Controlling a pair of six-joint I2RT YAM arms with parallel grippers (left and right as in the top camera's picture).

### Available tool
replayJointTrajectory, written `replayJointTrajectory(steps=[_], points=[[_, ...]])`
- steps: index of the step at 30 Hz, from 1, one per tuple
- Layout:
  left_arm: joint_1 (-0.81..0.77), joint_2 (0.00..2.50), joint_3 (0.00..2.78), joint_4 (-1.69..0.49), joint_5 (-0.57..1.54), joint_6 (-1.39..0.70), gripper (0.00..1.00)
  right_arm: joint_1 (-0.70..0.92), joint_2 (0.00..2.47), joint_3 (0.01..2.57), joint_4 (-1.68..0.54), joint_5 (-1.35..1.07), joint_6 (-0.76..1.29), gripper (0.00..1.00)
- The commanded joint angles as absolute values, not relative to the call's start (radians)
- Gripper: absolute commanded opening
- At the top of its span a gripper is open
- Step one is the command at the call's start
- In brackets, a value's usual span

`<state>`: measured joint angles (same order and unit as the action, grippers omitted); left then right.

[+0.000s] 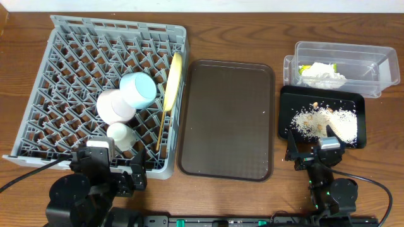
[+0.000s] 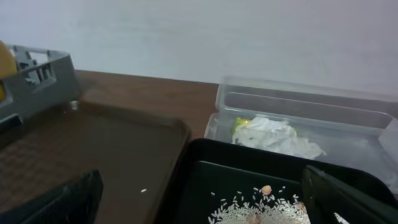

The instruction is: Sort waste into correct bins and load items into the dishwasher

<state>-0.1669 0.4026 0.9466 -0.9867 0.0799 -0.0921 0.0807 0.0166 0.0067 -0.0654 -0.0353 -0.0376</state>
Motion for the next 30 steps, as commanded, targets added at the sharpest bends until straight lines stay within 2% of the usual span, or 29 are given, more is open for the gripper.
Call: replayJointTrajectory(steps=[1, 26, 30], points=[[-0.17, 0.402, 0.945, -0.986, 0.086, -0.08, 0.99, 0.075, 0.011, 0.006, -0.07, -0.064, -0.039, 0.99], [-0.155, 0.394, 0.935, -0.992, 0.037, -0.071, 0.99, 0.075, 0.011, 0.006, -0.07, -0.064, -0.039, 0.99], [-0.117, 0.309, 0.797, -0.882, 0.041, -0.025, 0.99, 0.075, 0.011, 0.006, -0.07, -0.064, -0.039, 0.99]])
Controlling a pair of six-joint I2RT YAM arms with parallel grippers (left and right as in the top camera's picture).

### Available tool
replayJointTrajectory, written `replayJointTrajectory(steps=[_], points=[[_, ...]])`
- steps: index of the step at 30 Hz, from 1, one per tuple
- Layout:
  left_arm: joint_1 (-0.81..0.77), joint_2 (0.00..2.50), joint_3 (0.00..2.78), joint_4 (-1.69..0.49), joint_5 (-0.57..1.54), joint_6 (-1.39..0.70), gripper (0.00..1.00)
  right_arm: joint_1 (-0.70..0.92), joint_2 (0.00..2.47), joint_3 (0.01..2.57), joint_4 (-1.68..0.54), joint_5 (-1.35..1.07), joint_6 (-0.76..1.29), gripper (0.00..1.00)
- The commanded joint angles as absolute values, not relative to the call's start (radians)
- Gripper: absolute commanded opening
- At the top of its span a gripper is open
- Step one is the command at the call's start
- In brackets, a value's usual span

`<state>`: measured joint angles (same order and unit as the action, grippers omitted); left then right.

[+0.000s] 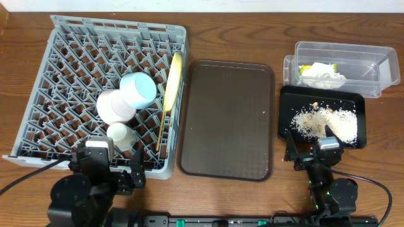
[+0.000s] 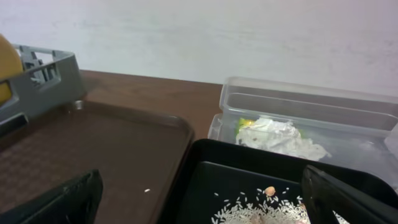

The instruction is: Sort waste into correct bins and load items into the dishwasher

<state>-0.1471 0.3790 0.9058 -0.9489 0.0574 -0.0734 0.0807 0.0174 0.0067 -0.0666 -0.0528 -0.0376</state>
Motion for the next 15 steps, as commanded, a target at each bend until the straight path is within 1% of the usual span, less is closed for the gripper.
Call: replayJointTrajectory(steps=[1, 8, 12, 15], points=[[-0.104, 0.278, 0.745, -0.835, 0.041, -0.022, 0.99, 0.075, 0.011, 0.006, -0.07, -0.064, -0.039, 0.99], [0.006, 0.072, 0.393, -0.483, 0.115, -0.023, 0.99, 0.075, 0.011, 0.006, -0.07, -0.064, -0.039, 0.99], [0.022, 0.001, 0.221, -0.272, 0.135, -0.027, 0.99, 0.075, 0.011, 0.006, -0.07, -0.064, -0.039, 0.99], [0.022, 0.002, 0.119, -0.101, 0.134, -0.027, 0.99, 0.075, 0.011, 0.006, -0.07, -0.064, -0.039, 0.99]])
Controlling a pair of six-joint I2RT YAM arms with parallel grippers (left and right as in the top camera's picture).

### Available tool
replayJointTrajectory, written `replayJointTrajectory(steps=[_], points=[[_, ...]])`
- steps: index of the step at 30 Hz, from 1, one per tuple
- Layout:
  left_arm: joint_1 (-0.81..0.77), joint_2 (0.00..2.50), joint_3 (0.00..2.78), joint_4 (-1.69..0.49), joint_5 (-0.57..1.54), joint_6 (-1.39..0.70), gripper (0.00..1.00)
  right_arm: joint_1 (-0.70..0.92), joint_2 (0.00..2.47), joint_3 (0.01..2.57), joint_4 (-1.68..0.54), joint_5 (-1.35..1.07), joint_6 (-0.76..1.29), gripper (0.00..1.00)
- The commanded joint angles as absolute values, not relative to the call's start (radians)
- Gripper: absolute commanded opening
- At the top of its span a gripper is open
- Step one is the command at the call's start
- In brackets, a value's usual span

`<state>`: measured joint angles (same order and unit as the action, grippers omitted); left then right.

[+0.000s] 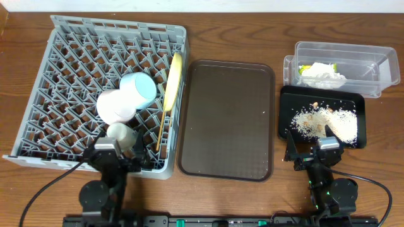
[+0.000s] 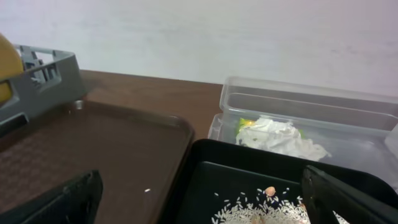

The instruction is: Sort waste into correct bins and load items into the dishwasher

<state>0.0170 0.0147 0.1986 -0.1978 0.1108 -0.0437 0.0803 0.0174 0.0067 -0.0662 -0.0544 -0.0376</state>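
A grey dish rack (image 1: 44, 82) on the left holds a blue cup (image 1: 139, 88), two white cups (image 1: 113, 106), a yellow plate (image 1: 172, 79) on edge and a wooden stick. A black tray (image 1: 322, 98) on the right carries spilled rice (image 2: 261, 211). Behind it, a clear bin (image 1: 363, 63) holds crumpled white paper (image 2: 277, 137) with a green scrap. My left gripper (image 1: 118, 161) sits low at the rack's front edge beside the small white cup, its fingers spread. My right gripper (image 2: 199, 190) stands open over the black tray's near left corner, holding nothing.
A brown serving tray (image 1: 227, 120) lies between the rack and the black tray, bare except for one rice grain (image 2: 145, 190). A pale wall rises behind the table. Cables trail from both arm bases along the front edge.
My left arm has drawn in and shifted a little to the right at the rack's front edge. The right arm and every object stand as they were.
At the oldest moment both arms rested low at the front edge, grippers open. The right wrist view then shifted slightly toward the bins. The left arm has now folded in closer. Rack contents, rice and paper have stayed put throughout.
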Motion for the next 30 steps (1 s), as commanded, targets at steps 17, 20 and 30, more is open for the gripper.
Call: replayJointTrajectory(steps=[17, 20, 30], points=[[0.021, 0.004, 0.004, -0.062, 0.123, -0.027, 0.99, 0.075, 0.011, 0.006, -0.07, -0.064, -0.039, 0.99], [0.021, 0.004, 0.004, -0.062, 0.123, -0.027, 0.99, 0.075, 0.011, 0.006, -0.07, -0.064, -0.039, 0.99], [0.021, 0.004, 0.004, -0.062, 0.123, -0.027, 0.99, 0.075, 0.011, 0.006, -0.07, -0.064, -0.039, 0.99]])
